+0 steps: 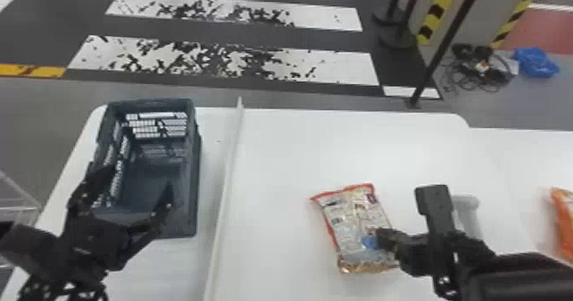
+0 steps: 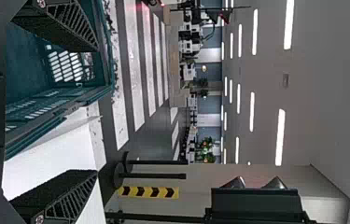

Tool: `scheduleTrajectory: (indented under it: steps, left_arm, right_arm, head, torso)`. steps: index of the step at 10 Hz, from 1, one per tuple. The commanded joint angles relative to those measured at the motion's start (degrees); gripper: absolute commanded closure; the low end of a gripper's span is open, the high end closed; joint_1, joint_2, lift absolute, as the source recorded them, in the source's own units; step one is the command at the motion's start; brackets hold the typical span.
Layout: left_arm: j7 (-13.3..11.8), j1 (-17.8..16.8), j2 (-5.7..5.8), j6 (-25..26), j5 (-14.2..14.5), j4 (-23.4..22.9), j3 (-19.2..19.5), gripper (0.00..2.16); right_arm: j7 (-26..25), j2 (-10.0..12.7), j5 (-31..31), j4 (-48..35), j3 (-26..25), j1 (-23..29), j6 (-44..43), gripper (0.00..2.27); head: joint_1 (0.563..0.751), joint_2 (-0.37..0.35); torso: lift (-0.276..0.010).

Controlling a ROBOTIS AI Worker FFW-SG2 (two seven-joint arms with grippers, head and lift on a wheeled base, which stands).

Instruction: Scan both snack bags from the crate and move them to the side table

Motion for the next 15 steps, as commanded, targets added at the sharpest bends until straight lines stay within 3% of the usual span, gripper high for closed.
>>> scheduleTrajectory:
  steps: [1, 4, 7, 10, 15]
  left_arm:
    - [0.0, 0.0, 0.06, 0.0, -0.03, 0.01, 0.0, 0.06]
    - [0.08, 0.09, 0.15, -0.18, -0.03, 0.01, 0.0, 0.06]
    - [0.08, -0.35, 0.06, 0.0, -0.03, 0.27, 0.0, 0.06]
    - [0.08, -0.35, 0.15, -0.18, 0.06, 0.36, 0.0, 0.06]
    - [0.08, -0.35, -0.12, 0.0, -0.03, 0.54, -0.09, 0.06]
  right_arm:
    - [-0.35, 0.78, 0.0, -1.72, 0.59, -0.01, 1.21, 2.25]
    - [-1.4, 0.87, 0.0, -4.18, -3.27, -0.27, 1.92, 2.25]
    - [-1.58, 0.43, 2.37, -0.92, -6.52, -0.19, 1.92, 2.25]
    - [-1.14, 0.34, 3.08, 1.01, -6.0, 0.43, 1.92, 2.25]
    - [0.0, 0.52, 3.08, -0.05, -4.77, 2.89, 2.27, 2.25]
  head:
    - [0.695, -0.047]
    - [0.695, -0.035]
    - [0.695, -0.116]
    - [0.695, -0.156]
    - [0.695, -0.141]
  torso:
    - [-0.029]
    - [-0.029]
    - [-0.029]
    - [-0.029]
    - [-0.029]
